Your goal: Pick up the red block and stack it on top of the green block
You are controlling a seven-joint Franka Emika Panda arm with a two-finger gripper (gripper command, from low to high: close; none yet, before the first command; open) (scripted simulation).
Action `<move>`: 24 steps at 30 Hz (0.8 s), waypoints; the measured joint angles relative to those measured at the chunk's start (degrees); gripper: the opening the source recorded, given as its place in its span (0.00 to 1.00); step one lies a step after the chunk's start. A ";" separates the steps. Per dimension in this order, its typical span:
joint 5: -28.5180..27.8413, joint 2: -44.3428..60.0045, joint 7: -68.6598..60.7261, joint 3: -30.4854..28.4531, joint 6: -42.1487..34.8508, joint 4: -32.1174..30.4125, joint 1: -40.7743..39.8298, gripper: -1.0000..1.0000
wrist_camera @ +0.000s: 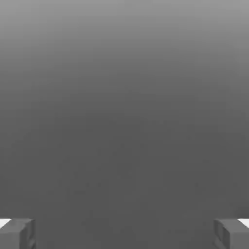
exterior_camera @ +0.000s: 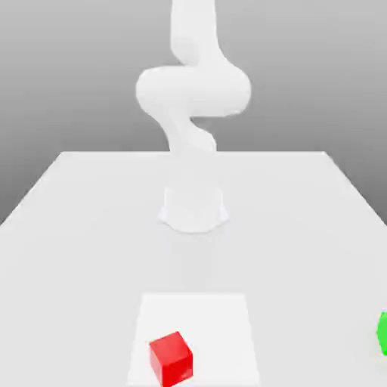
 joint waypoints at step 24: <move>5.47 49.68 -32.01 -9.35 18.80 -8.82 6.65 0.50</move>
